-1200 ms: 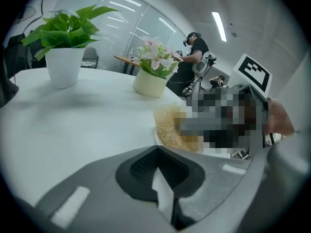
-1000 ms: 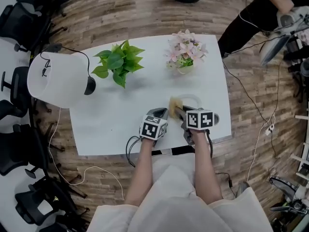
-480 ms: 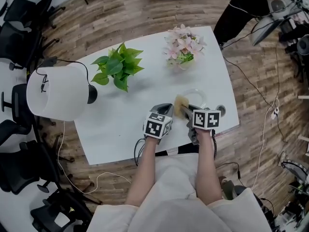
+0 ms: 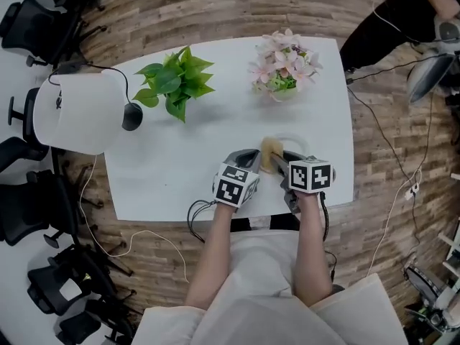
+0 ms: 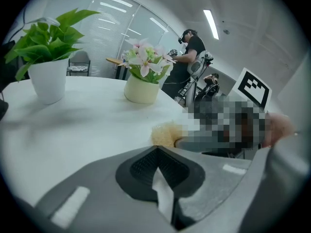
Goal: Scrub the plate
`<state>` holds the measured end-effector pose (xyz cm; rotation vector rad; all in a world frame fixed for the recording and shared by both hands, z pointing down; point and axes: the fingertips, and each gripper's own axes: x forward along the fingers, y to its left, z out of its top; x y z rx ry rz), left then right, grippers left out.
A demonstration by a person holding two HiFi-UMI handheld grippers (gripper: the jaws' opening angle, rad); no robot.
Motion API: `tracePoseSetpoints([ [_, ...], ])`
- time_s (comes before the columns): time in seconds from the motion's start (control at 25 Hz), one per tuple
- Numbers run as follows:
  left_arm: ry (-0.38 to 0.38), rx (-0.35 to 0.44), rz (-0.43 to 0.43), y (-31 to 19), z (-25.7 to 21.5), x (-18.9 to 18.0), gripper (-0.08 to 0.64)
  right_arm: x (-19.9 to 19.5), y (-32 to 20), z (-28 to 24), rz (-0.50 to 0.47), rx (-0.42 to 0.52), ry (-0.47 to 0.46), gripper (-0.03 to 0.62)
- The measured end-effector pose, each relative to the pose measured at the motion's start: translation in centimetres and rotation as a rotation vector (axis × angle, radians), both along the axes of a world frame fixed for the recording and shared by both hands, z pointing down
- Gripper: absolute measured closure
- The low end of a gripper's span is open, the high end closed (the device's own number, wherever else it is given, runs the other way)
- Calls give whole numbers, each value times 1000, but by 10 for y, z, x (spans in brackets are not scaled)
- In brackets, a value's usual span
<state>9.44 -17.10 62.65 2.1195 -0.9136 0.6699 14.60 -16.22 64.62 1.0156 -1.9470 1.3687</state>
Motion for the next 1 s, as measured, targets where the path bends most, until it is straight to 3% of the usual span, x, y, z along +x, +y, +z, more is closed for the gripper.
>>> tracePoseSetpoints([
  [0.12, 8, 24, -63, -7, -2, 7, 560, 0, -4, 2, -33, 7, -30, 459],
  [0.44, -59, 14, -173, 0, 12, 12, 560, 8, -1, 5, -120, 11, -61, 456],
  [0.68, -104, 13, -215, 2, 15, 13, 560, 21, -5, 8, -183, 12, -41, 454],
  [1.0, -100, 21, -283, -3, 14, 8, 560, 39, -8, 9, -210, 2, -48, 453],
])
